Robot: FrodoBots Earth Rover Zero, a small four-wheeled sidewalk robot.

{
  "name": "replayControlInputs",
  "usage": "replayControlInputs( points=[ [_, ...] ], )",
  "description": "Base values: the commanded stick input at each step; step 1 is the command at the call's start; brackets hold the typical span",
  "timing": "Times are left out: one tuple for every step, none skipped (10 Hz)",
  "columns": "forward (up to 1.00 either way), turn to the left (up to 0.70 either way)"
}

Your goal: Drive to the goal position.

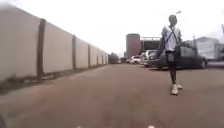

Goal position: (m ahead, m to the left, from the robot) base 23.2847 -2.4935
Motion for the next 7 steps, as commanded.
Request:
replayControlInputs(
  points=[
    [1.0, 0.0],
    [1.0, 0.0],
    [1.0, 0.0],
    [1.0, 0.0],
    [1.0, 0.0],
    [1.0, 0.0],
    [1.0, 0.0]
  ],
)
